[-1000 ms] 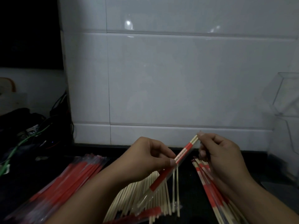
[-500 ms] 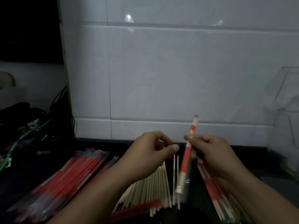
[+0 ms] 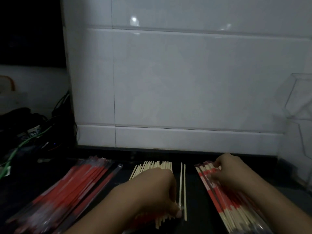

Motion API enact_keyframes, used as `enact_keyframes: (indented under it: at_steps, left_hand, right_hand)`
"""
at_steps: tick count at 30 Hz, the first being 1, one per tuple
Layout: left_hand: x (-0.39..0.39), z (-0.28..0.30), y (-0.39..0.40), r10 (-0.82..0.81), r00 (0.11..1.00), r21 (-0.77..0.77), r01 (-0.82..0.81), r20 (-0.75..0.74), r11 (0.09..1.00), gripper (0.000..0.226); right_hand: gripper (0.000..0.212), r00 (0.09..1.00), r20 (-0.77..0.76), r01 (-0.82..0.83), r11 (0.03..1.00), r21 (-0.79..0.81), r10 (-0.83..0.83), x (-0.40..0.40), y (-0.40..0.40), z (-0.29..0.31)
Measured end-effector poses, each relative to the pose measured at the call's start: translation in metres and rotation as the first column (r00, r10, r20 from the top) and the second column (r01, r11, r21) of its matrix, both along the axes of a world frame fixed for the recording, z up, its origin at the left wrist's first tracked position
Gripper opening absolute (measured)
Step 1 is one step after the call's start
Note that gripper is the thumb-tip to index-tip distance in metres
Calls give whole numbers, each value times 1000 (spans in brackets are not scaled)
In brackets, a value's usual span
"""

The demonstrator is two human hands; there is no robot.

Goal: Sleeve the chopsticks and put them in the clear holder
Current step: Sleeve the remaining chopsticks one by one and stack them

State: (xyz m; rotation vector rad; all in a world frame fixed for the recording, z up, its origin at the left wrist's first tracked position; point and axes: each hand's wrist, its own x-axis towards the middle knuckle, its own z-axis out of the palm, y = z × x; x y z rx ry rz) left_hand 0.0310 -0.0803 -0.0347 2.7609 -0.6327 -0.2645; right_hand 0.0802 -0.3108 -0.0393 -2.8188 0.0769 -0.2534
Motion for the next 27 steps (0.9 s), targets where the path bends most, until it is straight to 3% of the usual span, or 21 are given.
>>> enact_keyframes:
  at_steps: [4, 7, 10, 13, 18, 27]
  left_hand:
    - [4, 2, 2, -19, 999, -101, 22, 38, 995, 22]
    - [6, 11, 8, 25, 997, -318, 2, 80, 948, 17]
    - [8, 21, 17, 172, 970, -616, -29, 174, 788, 15]
    - [8, 27, 22, 262, 954, -789, -51, 142, 612, 12]
    - [6, 31, 21, 274, 961, -912, -69, 49, 405, 12]
    - [4, 33, 21, 293, 956, -951, -84, 7, 297, 14]
  right_hand:
    - [23, 953, 207, -227, 974, 3, 221, -12, 16, 4]
    - [23, 893, 78, -430, 891, -147, 444, -25, 33, 0]
    - [26, 836, -56, -547, 821, -163, 546, -31, 43, -4]
    - [29, 786, -113, -618, 773, -146, 608, -31, 47, -6]
    - [24, 692, -93, -720, 677, -155, 715, -29, 52, -9]
    - [22, 601, -87, -799, 595, -83, 795, -28, 57, -11]
